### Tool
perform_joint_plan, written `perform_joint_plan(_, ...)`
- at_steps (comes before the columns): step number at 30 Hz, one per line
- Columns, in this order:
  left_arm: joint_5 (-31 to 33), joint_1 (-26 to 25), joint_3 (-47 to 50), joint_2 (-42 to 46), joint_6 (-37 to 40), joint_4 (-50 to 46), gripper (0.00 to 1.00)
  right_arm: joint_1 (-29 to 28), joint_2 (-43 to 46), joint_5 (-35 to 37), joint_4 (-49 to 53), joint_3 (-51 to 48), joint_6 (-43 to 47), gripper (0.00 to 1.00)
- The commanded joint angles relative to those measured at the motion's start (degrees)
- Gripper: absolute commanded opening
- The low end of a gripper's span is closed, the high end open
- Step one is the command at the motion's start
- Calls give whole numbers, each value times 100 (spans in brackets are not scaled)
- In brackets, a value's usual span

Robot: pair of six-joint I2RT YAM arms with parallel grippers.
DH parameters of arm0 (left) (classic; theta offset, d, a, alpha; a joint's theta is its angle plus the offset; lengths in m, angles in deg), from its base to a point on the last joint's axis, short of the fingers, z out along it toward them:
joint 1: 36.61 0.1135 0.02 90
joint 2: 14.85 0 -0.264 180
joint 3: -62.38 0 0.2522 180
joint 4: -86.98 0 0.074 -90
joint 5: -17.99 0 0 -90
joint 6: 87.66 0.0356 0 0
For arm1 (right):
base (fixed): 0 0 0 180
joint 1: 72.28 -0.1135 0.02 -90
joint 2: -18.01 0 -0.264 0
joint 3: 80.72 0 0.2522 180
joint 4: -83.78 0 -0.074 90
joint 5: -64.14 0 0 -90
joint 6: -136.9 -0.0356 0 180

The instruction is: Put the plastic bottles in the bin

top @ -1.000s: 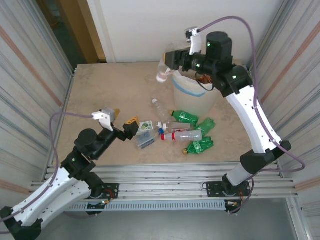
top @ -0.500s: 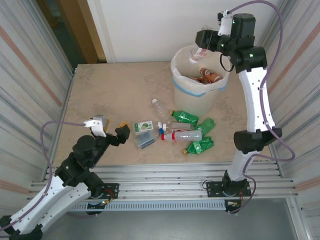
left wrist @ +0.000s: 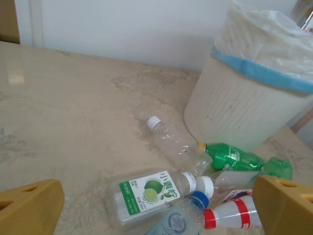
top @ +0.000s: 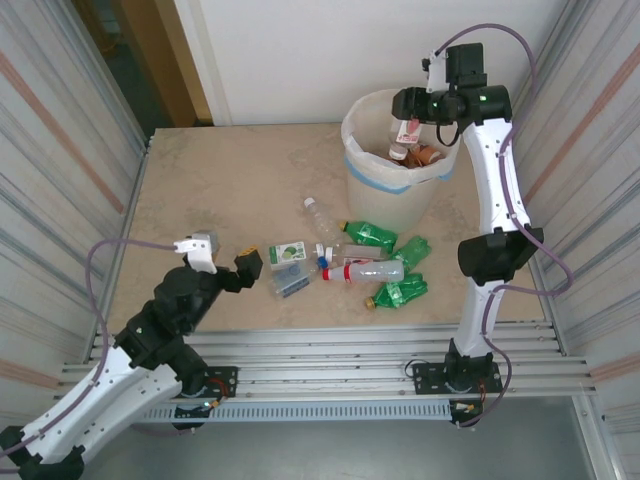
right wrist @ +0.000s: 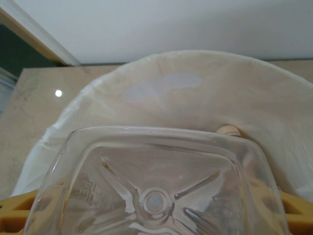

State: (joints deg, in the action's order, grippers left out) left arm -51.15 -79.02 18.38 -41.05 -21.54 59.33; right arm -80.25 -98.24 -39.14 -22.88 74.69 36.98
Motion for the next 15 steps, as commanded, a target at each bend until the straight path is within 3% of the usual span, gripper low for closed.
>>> perform_joint_plan(1,63,10,-90,-162,7,-7,98,-85,-29,332,241,179,314,32)
perform_joint_plan(11,15,7,-366,-575,222,-148,99,-494,-26,1644,504,-114,834,36)
perform_joint_plan(15,-50,5,-351,-666,185,-132,99,-512,-90,1645,515,-247,848,40)
